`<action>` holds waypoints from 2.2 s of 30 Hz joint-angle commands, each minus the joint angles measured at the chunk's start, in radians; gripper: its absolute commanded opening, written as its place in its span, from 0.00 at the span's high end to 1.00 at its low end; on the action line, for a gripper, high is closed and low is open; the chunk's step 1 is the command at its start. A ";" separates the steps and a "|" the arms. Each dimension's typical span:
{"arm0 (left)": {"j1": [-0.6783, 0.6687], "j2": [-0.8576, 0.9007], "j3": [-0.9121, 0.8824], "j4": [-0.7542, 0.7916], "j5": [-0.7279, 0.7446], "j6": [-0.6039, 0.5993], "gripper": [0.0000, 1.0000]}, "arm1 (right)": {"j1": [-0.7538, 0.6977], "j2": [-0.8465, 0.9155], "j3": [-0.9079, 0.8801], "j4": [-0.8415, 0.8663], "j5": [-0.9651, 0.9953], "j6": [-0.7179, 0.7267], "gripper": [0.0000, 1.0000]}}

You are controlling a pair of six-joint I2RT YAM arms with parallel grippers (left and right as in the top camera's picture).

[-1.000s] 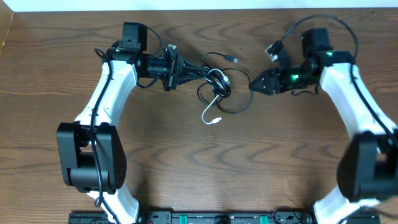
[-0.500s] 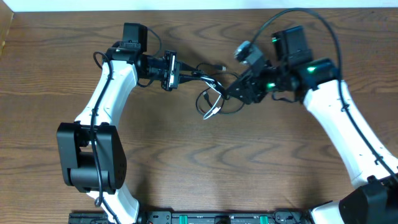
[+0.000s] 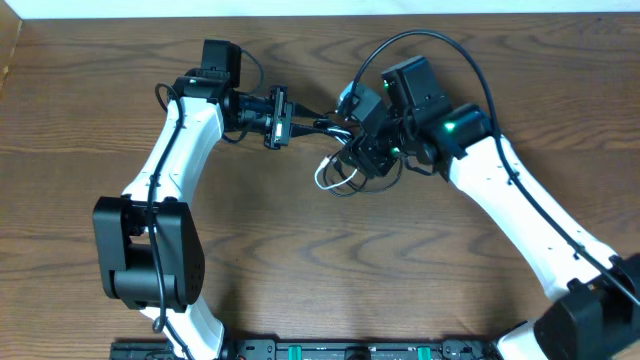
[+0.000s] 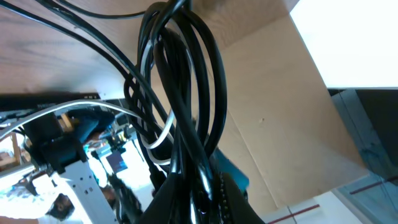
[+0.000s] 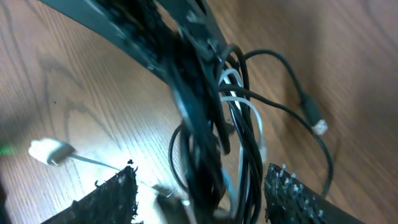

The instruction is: Untangle cables

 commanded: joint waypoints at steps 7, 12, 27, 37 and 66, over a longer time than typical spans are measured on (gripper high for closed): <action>0.000 0.011 0.003 -0.002 0.064 -0.010 0.92 | 0.008 0.032 0.003 0.012 0.010 -0.001 0.66; 0.000 0.011 0.003 -0.002 -0.061 -0.016 0.92 | 0.006 0.031 0.003 0.029 -0.049 0.044 0.99; 0.009 0.011 0.003 -0.002 -0.465 -0.096 0.92 | -0.158 -0.010 0.003 -0.010 -0.488 -0.005 0.99; 0.051 0.011 0.003 -0.074 -0.461 -0.064 0.92 | -0.270 -0.014 0.003 -0.051 -0.724 -0.094 0.99; 0.113 0.011 0.003 0.038 -0.133 0.683 0.50 | -0.436 -0.014 0.003 -0.089 -0.971 -0.159 0.99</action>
